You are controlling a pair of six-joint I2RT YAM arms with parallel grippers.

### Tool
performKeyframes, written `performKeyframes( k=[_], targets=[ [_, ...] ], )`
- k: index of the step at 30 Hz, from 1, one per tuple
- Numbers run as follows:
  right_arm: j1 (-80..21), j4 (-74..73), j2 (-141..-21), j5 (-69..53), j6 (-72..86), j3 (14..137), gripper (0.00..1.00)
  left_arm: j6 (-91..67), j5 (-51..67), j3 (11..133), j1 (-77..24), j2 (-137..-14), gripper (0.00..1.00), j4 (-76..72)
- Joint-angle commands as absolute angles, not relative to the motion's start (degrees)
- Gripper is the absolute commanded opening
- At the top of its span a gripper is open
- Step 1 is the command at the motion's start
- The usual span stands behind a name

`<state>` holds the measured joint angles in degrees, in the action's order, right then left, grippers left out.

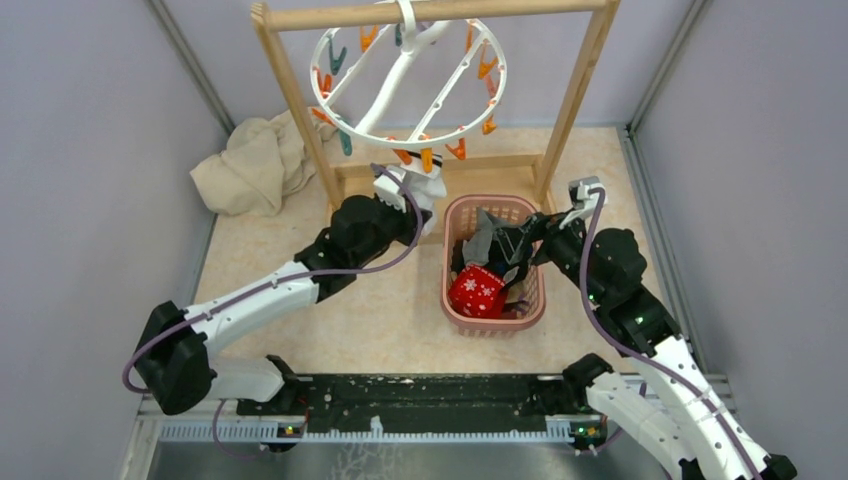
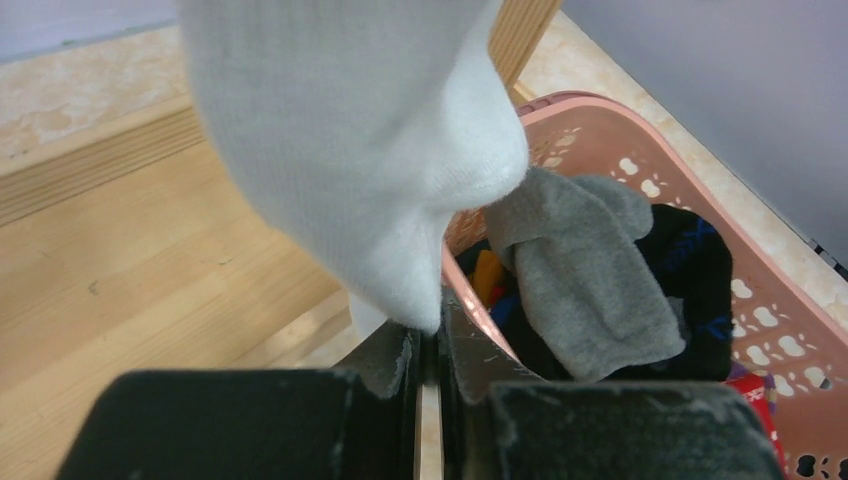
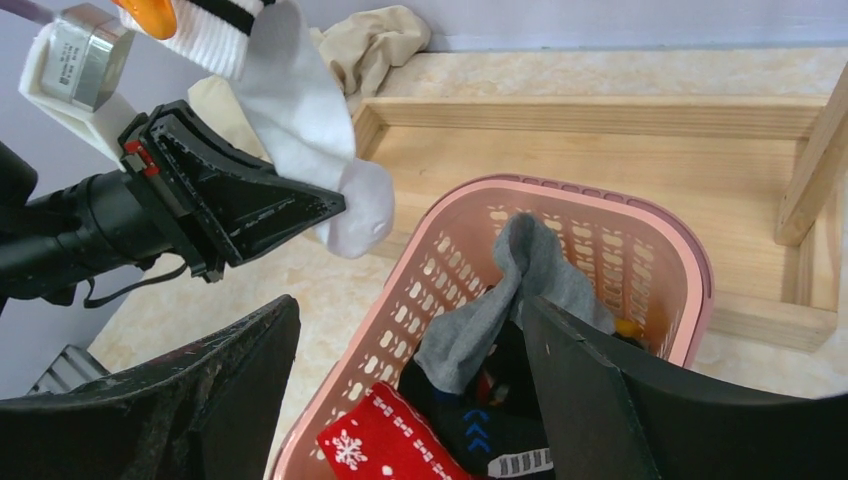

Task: Remove the socks clipped to the hanger
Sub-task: Remove the sock from the hanger.

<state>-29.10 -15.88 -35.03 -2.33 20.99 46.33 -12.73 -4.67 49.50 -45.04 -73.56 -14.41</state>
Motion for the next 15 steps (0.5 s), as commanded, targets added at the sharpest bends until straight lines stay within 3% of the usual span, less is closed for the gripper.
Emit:
performKeyframes(
  k=[1,15],
  targets=[
    [-28.83,-15.37,-34.74,-0.78,19.58,50.13,0.82,-9.07,-7.92,54.37,-48.69,-75.73,0.09,-12.81],
    [-28.83,-16.86,-34.63,1.13,18.70,51.39,0.82,-4.10,-15.47,61.27,-56.10,-80.50,0.12,-8.39]
  ],
)
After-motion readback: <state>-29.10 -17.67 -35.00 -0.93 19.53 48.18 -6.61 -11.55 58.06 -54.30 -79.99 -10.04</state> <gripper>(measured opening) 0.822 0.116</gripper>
